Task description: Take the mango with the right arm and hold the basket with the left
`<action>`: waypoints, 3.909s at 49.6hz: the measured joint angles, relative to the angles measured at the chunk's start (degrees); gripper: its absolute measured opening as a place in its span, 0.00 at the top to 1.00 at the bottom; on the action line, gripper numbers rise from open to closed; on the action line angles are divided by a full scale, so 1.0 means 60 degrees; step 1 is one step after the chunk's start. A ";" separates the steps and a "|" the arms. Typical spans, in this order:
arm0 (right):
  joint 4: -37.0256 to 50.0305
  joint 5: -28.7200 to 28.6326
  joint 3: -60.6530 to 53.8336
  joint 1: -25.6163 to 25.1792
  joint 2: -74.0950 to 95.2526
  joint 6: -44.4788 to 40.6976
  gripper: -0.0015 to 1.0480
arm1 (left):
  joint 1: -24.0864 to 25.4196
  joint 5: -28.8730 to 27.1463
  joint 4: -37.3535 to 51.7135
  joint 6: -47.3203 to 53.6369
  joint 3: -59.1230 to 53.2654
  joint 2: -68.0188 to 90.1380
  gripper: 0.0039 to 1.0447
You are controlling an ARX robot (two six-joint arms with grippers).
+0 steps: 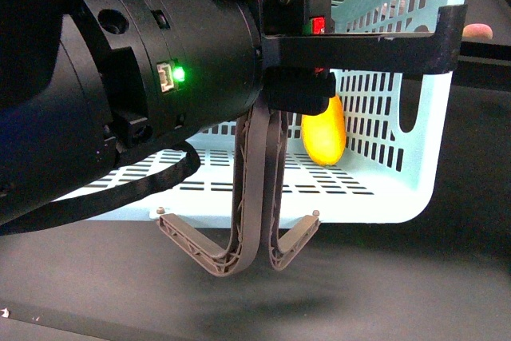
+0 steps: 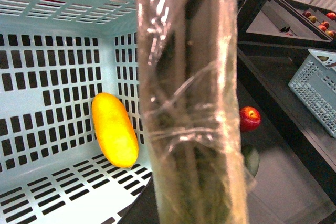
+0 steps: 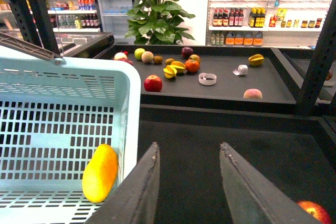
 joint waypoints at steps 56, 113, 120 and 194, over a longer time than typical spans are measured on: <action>-0.1173 -0.1188 -0.1082 -0.1260 -0.2295 -0.0080 0.98 | -0.0004 -0.0004 0.0000 -0.0004 0.0000 0.0000 0.92; -0.1177 -0.1184 -0.1082 -0.1260 -0.2299 -0.0091 0.08 | 0.0630 -0.3799 0.0200 -0.1228 0.1392 0.0812 0.92; -0.1177 -0.1184 -0.1082 -0.1260 -0.2299 -0.0095 0.08 | 0.1537 -0.4543 -0.1464 -0.4102 0.2412 0.1220 0.92; -0.1177 -0.1191 -0.1082 -0.1260 -0.2299 -0.0095 0.08 | 0.4266 -0.3829 -0.4739 -1.1198 0.6703 0.5238 0.78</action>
